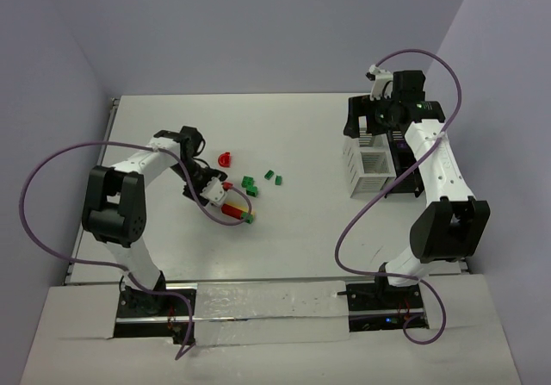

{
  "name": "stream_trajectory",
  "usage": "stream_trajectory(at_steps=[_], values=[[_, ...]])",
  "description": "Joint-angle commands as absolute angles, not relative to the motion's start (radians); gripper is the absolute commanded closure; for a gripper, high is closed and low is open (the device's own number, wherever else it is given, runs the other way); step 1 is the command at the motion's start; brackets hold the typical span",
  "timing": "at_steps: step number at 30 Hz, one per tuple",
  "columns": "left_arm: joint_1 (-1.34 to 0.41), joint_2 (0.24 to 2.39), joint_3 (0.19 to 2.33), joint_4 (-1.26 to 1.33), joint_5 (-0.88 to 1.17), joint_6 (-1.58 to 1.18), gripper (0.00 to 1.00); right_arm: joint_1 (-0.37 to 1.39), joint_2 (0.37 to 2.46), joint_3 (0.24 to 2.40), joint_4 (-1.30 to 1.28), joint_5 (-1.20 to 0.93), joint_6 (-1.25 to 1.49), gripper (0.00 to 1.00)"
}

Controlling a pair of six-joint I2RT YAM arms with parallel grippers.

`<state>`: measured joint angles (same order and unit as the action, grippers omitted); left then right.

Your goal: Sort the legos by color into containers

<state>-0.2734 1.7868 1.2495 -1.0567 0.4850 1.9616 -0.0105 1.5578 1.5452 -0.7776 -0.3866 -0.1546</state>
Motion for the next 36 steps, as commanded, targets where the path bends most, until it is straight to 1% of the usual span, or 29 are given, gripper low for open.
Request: stream_trajectory(at_steps=[1, 7, 9, 11, 17, 22, 26, 30, 32, 33, 34, 35, 36], values=[[-0.286, 1.796, 1.271, -1.049, 0.489, 2.04, 0.34, -0.005, 1.517, 1.585, -0.79, -0.397, -0.154, 0.0], [-0.296, 1.807, 1.275, -1.066, 0.479, 2.042, 0.45, -0.001, 1.515, 1.586, -0.792, -0.397, -0.16, 0.0], [-0.298, 1.806, 1.274, -1.07, 0.482, 2.042, 0.52, 0.028, 1.513, 1.587, -0.794, -0.402, -0.166, 0.0], [-0.302, 1.802, 1.265, -1.07, 0.48, 2.035, 0.57, 0.038, 1.509, 1.588, -0.791, -0.407, -0.17, 0.0], [-0.309, 1.781, 1.213, -1.052, 0.448, 2.036, 0.56, 0.057, 1.514, 1.6, -0.796, -0.42, -0.17, 0.0], [-0.314, 1.796, 1.218, -1.054, 0.428, 1.993, 0.49, 0.067, 1.51, 1.612, -0.802, -0.414, -0.173, 0.0], [-0.316, 1.808, 1.237, -1.06, 0.43, 1.982, 0.5, 0.069, 1.511, 1.615, -0.808, -0.414, -0.173, 0.0], [-0.318, 1.812, 1.265, -1.063, 0.44, 1.958, 0.65, 0.068, 1.509, 1.612, -0.805, -0.418, -0.173, 0.0], [-0.318, 1.807, 1.285, -1.065, 0.45, 1.931, 0.77, 0.071, 1.502, 1.605, -0.802, -0.426, -0.178, 0.0], [-0.318, 1.803, 1.295, -1.068, 0.458, 1.923, 0.8, 0.072, 1.499, 1.601, -0.8, -0.43, -0.181, 0.0], [-0.318, 1.798, 1.31, -1.072, 0.469, 1.893, 0.9, 0.078, 1.488, 1.587, -0.79, -0.434, -0.19, 0.0], [-0.317, 1.791, 1.337, -1.073, 0.503, 1.85, 0.97, 0.085, 1.48, 1.578, -0.784, -0.449, -0.198, 0.0], [-0.316, 1.775, 1.399, -1.075, 0.585, 1.773, 1.0, 0.097, 1.468, 1.563, -0.776, -0.486, -0.212, 0.0]])
